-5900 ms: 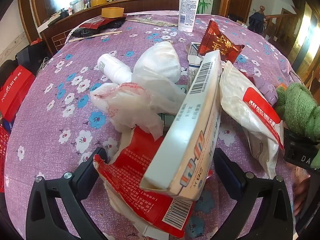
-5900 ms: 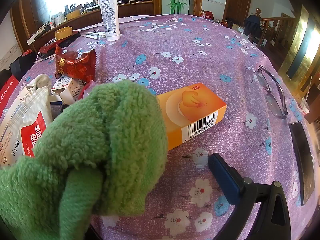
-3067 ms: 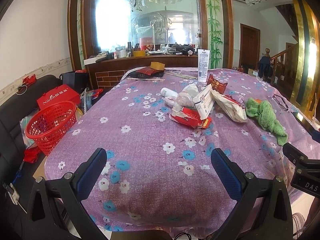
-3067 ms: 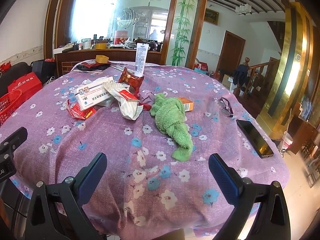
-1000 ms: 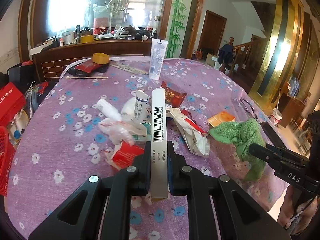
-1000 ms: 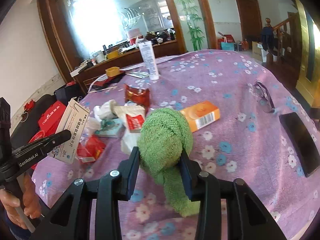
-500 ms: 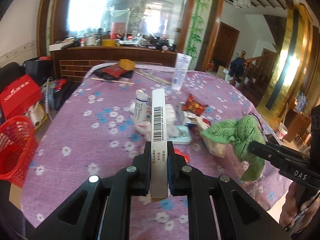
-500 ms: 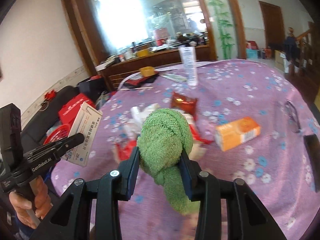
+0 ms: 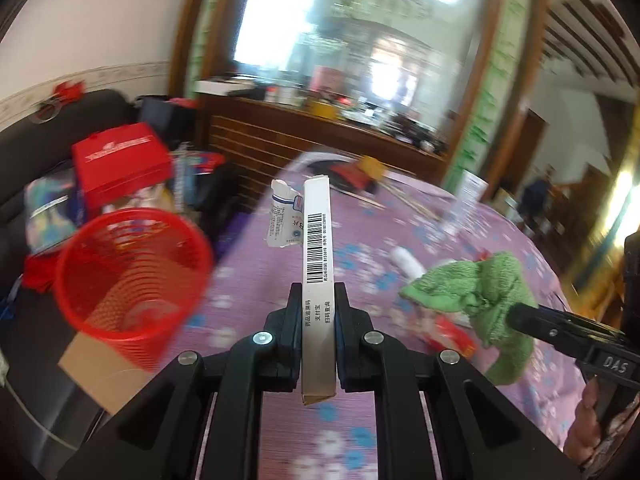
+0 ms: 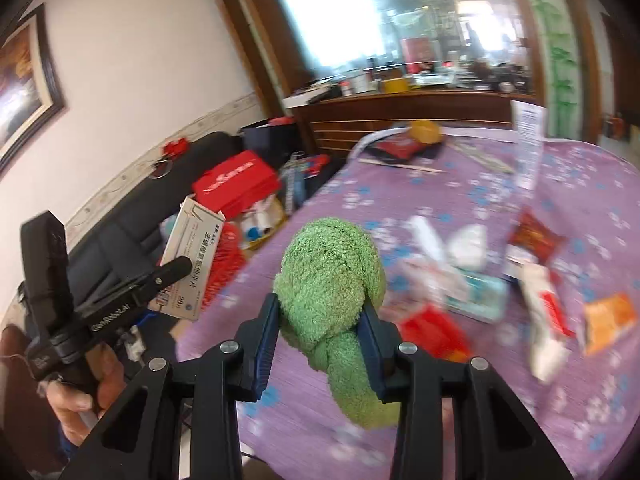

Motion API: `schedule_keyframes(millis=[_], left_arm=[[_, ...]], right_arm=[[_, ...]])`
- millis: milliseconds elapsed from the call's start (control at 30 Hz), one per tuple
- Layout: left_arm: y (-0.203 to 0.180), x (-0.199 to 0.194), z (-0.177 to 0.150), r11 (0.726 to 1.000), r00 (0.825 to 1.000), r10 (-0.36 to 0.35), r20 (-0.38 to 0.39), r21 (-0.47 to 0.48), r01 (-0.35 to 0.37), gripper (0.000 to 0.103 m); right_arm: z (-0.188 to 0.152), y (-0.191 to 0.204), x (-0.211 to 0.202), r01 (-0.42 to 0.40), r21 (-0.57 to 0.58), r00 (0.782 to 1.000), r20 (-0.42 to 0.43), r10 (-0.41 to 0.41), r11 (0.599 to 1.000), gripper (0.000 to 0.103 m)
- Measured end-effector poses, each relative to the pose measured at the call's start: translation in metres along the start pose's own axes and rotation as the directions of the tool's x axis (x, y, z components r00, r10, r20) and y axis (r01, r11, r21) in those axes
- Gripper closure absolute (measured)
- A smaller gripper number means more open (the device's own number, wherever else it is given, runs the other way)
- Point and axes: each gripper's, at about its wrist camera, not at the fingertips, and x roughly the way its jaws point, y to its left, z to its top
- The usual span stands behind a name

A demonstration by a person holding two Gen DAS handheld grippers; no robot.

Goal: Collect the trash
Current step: 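Carry both items over the red basket and open both tools, then move both open tools back over the table trash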

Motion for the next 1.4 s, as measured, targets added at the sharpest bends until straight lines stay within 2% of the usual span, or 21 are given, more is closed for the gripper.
schedule_keyframes(millis=[133, 300, 500, 700, 767, 800, 833, 867, 933, 1033, 1167, 1267, 1400], left_arm=[[0.052, -0.002, 0.006, 0.992, 0.997, 0.075, 0.017, -0.102, -0.073, 0.09], [0.116, 0.013, 0.016, 0.963, 0.988, 0.157, -0.004, -0.223, -0.154, 0.09], [0.155, 0.029, 0.018, 0.946, 0.978, 0.205, -0.029, -0.25, -0.205, 0.09], [0.184, 0.041, 0.014, 0.932, 0.976, 0.21, -0.054, -0.29, -0.217, 0.09], [0.191, 0.046, 0.014, 0.924, 0.972, 0.226, -0.058, -0.302, -0.233, 0.087], [0.195, 0.046, 0.014, 0.919, 0.97, 0.235, -0.059, -0.312, -0.241, 0.076], [0.198, 0.045, 0.013, 0.916, 0.971, 0.235, -0.053, -0.322, -0.239, 0.07], [0.2, 0.043, 0.012, 0.915, 0.97, 0.237, -0.045, -0.326, -0.239, 0.065], [0.198, 0.036, 0.009, 0.916, 0.969, 0.246, -0.026, -0.32, -0.241, 0.065], [0.184, 0.024, 0.005, 0.928, 0.977, 0.214, 0.011, -0.316, -0.2, 0.059], [0.139, 0.015, -0.002, 0.962, 0.987, 0.153, 0.057, -0.237, -0.135, 0.054], [0.102, 0.019, -0.008, 0.983, 0.996, 0.082, 0.043, -0.17, -0.074, 0.047], [0.056, 0.033, -0.021, 0.994, 1.0, 0.016, -0.012, -0.107, -0.018, 0.045]], right_arm=[[0.018, 0.033, 0.031, -0.071, -0.033, 0.997, -0.027, 0.07, 0.997, 0.061], [0.04, 0.074, 0.078, -0.14, -0.066, 0.988, -0.072, 0.135, 0.988, 0.061], [0.067, 0.118, 0.132, -0.244, -0.059, 0.966, -0.105, 0.237, 0.968, 0.061], [0.081, 0.159, 0.194, -0.273, -0.062, 0.954, -0.148, 0.262, 0.96, 0.058], [0.082, 0.166, 0.215, -0.276, -0.056, 0.95, -0.164, 0.264, 0.959, 0.053], [0.082, 0.169, 0.222, -0.277, -0.066, 0.95, -0.167, 0.263, 0.959, 0.049], [0.082, 0.169, 0.225, -0.264, -0.074, 0.954, -0.166, 0.249, 0.962, 0.049], [0.083, 0.166, 0.226, -0.253, -0.073, 0.958, -0.16, 0.239, 0.965, 0.049], [0.083, 0.161, 0.218, -0.272, -0.068, 0.955, -0.145, 0.26, 0.96, 0.049], [0.074, 0.147, 0.189, -0.252, -0.096, 0.964, -0.112, 0.241, 0.963, 0.048], [0.052, 0.121, 0.151, -0.231, -0.102, 0.97, -0.102, 0.221, 0.968, 0.047], [0.033, 0.096, 0.124, -0.158, -0.111, 0.986, -0.076, 0.15, 0.981, 0.047], [0.002, 0.04, 0.075, -0.027, -0.058, 0.999, -0.029, 0.026, 0.998, 0.047]])
